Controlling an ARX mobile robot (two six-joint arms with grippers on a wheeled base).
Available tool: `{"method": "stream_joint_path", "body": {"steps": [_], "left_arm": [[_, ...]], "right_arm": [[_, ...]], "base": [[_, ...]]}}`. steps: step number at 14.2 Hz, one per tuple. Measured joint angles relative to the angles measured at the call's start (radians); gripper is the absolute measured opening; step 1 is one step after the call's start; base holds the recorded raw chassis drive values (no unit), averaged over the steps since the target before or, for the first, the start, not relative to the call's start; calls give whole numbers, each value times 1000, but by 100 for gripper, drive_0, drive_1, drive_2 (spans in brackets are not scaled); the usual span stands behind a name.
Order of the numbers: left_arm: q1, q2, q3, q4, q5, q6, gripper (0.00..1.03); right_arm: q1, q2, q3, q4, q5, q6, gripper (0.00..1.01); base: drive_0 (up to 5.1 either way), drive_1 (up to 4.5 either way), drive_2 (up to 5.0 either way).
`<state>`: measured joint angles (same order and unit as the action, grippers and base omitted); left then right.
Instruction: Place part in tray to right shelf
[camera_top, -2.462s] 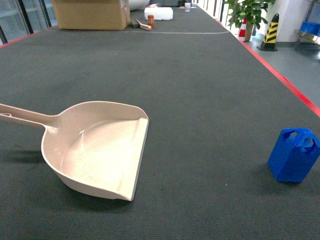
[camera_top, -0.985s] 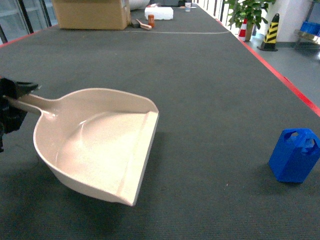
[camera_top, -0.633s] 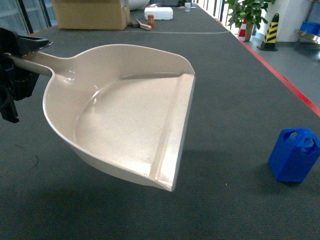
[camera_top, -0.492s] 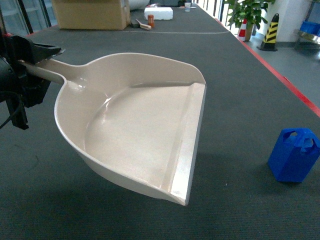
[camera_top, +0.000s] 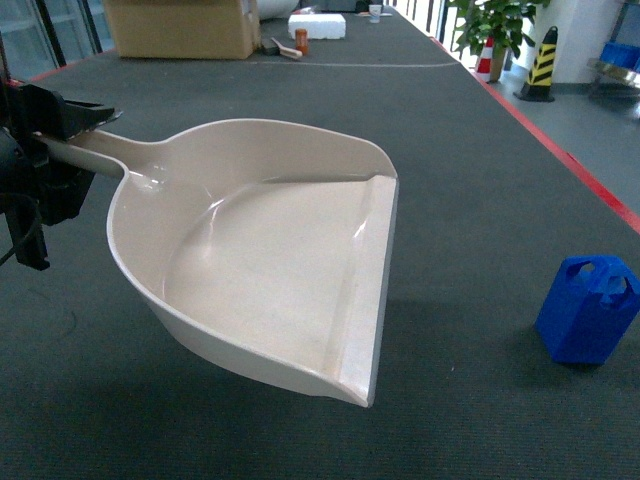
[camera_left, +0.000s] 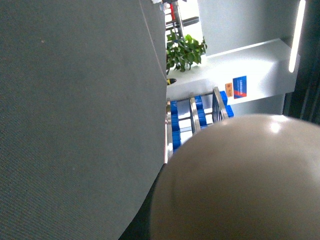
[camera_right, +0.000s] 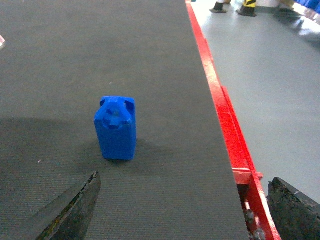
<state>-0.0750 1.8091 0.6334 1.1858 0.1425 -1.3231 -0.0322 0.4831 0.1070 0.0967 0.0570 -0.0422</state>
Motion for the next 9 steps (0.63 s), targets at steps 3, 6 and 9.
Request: {"method": "stream_joint_path", "body": {"steps": [3, 6, 9], "left_arm": [[0, 0, 0, 0, -1, 3, 15], [0, 0, 0, -2, -1, 3, 15], [0, 0, 0, -2, -1, 3, 15]], "right_arm": [[54, 546, 159, 315, -32, -7, 98], [129, 924, 357, 360, -27, 27, 98], [170, 1120, 496, 361, 29, 53, 98]], "base": [[0, 0, 0], [0, 0, 0], [0, 0, 0]]}}
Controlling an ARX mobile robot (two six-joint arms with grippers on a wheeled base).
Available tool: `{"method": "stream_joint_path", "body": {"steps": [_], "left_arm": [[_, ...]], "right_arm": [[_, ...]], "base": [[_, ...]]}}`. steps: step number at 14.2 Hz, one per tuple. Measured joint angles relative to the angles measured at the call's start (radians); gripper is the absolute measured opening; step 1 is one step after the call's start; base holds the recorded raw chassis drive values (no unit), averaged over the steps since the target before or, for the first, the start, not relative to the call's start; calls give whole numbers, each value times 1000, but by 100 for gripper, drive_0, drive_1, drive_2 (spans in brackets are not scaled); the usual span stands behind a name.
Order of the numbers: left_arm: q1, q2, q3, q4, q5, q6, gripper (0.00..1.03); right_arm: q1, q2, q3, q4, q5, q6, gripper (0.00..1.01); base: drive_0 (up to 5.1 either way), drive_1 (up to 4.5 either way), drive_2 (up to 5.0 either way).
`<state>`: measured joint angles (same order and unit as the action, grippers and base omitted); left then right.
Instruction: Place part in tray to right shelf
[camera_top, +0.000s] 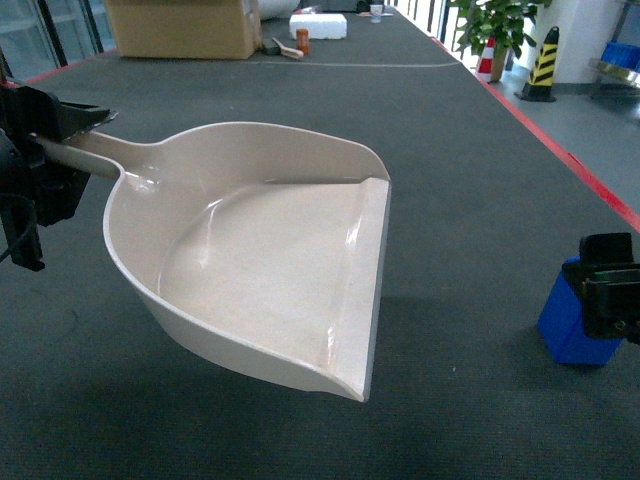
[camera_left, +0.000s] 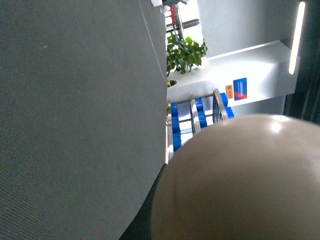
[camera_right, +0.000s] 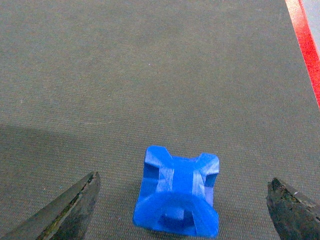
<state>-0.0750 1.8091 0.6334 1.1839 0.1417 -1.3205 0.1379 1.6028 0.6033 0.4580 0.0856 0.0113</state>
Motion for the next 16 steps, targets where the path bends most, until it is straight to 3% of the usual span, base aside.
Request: {"method": "stream_joint_path", "body": {"steps": [3, 7, 8, 11, 13, 14, 16], "left_arm": [[0, 0, 0, 0, 0, 0, 14], [0, 0, 0, 0, 0, 0, 14], [0, 0, 0, 0, 0, 0, 14], [0, 0, 0, 0, 0, 0, 14], [0, 0, 0, 0, 0, 0, 14], [0, 0, 0, 1, 0, 0, 14], [0, 0, 0, 0, -1, 0, 14]], "right_arm": [[15, 111, 94, -21, 38, 28, 98], [15, 193, 123, -16, 57, 64, 51], [5, 177, 115, -10, 61, 68, 47], [-2, -48, 69, -78, 66, 78, 47], [79, -225, 118, -140, 39, 122, 47], [145, -283, 163, -162, 10, 164, 47], [285, -298, 212, -181, -55, 290, 47]], "base": [[0, 0, 0], [0, 0, 0], [0, 0, 0], [0, 0, 0], [0, 0, 0], [0, 0, 0], [0, 0, 0]]}}
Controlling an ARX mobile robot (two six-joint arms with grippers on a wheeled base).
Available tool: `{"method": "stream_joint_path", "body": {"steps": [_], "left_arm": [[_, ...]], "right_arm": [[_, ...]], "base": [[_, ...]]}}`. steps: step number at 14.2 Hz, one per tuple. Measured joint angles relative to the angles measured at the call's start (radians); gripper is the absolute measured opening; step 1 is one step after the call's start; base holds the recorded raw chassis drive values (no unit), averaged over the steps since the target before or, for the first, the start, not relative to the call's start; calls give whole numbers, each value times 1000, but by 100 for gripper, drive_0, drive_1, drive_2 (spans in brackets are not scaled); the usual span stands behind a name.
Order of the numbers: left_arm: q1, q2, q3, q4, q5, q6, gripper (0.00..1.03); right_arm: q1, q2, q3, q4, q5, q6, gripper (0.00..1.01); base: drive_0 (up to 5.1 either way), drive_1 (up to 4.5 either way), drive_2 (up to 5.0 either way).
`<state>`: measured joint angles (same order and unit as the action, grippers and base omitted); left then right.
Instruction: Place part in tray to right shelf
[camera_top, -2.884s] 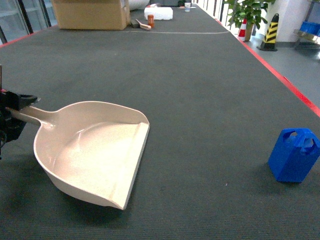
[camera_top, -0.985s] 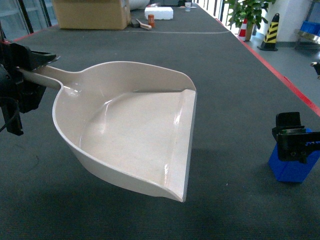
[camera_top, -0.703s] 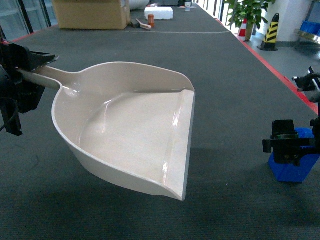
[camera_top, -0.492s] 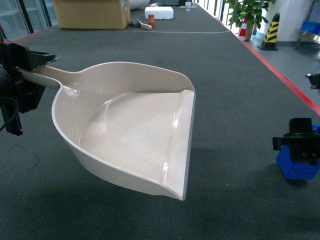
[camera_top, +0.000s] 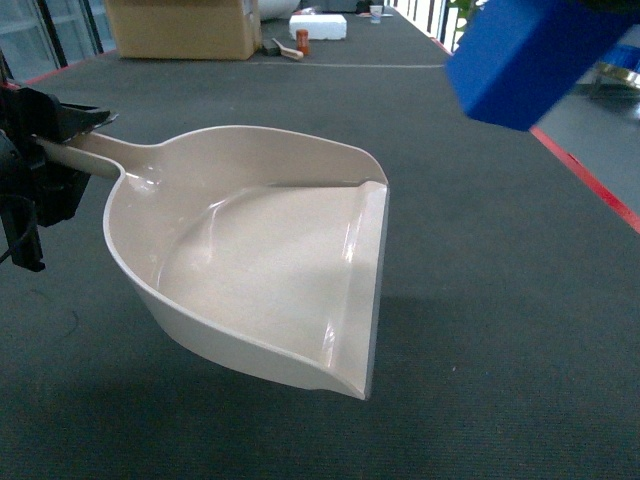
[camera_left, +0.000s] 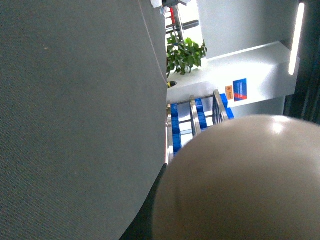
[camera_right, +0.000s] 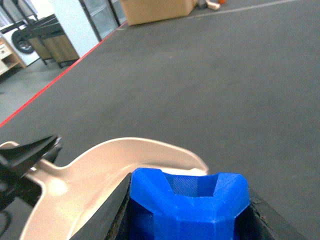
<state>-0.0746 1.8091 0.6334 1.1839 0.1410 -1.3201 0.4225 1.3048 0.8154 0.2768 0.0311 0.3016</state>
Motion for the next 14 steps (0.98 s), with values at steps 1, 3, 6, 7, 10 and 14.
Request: {"method": "stream_joint_path", "body": {"steps": [1, 3, 6, 7, 10, 14], "left_arm": [[0, 0, 0, 2, 0, 0, 14], [0, 0, 0, 0, 1, 0, 14], [1, 0, 0, 0, 0, 0, 14], [0, 0, 0, -2, 0, 11, 14], [0, 0, 0, -2, 0, 14, 14], [0, 0, 0, -1, 1, 14, 14]], "right_arm": [[69, 40, 7, 6, 1, 46, 46], [179, 173, 50, 8, -27, 122, 46], [198, 331, 151, 55, -83, 203, 69], [189, 335, 152, 65, -74, 203, 79], [89, 223, 105, 116, -80, 198, 98], [-110, -99, -159, 232, 77, -71, 98]], "base": [[0, 0, 0], [0, 0, 0], [0, 0, 0], [0, 0, 0], [0, 0, 0], [0, 0, 0]]}}
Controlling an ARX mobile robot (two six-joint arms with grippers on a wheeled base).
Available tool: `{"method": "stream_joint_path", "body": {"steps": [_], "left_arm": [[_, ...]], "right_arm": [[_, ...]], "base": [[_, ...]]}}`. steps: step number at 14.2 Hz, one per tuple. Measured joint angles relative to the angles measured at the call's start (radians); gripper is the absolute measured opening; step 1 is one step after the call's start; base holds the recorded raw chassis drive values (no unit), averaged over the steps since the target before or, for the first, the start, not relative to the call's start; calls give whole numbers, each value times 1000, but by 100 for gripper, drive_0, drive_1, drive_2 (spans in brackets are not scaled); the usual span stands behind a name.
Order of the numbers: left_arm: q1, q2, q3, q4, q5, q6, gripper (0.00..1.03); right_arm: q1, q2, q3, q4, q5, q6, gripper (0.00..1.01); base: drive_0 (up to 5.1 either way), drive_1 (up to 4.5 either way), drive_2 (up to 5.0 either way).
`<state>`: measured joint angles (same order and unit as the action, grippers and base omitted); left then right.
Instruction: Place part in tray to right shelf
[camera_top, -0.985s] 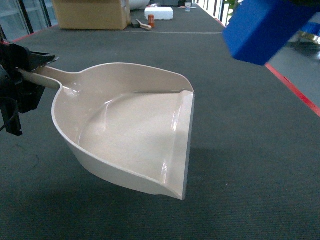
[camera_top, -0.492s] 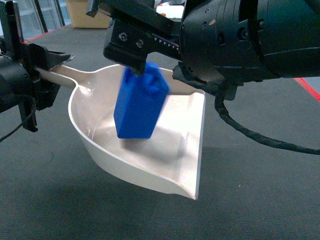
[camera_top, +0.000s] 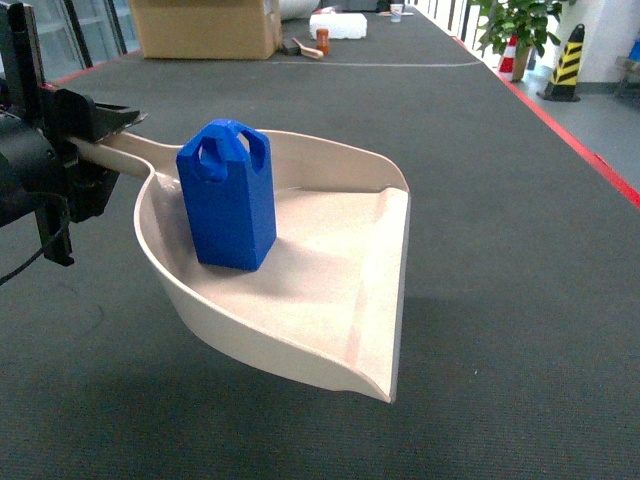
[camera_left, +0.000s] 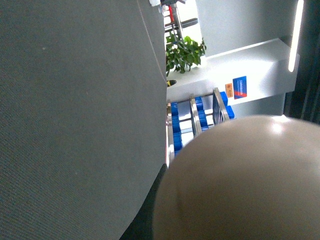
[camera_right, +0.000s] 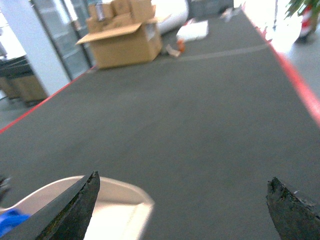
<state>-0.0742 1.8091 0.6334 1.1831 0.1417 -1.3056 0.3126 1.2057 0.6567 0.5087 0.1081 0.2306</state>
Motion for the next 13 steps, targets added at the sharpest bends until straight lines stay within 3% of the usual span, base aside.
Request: {"method": "stream_joint_path", "body": {"steps": [1, 2, 3, 4, 7, 11, 13], "left_arm": [[0, 0, 0, 0, 0, 0, 14], [0, 0, 0, 0, 0, 0, 14], [0, 0, 0, 0, 0, 0, 14], [0, 0, 0, 0, 0, 0, 14], [0, 0, 0, 0, 0, 0, 13], [0, 0, 0, -1, 0, 0, 13], [-23, 3, 0, 27, -105, -40, 13]], "right_arm": [[-90, -135, -109, 77, 73, -192, 98], [-185, -236, -196, 69, 87, -340, 98], [-248, -309, -265, 46, 89, -389, 98], [-275, -389, -335, -4, 90, -412, 98], [-237, -545, -456, -121, 103, -409, 98], [-222, -573, -470, -133, 105, -407, 98], [-222, -574, -470, -133, 105, -407, 98]], "base": [[0, 0, 0], [0, 0, 0], [0, 0, 0], [0, 0, 0], [0, 0, 0], [0, 0, 0], [0, 0, 0]]}}
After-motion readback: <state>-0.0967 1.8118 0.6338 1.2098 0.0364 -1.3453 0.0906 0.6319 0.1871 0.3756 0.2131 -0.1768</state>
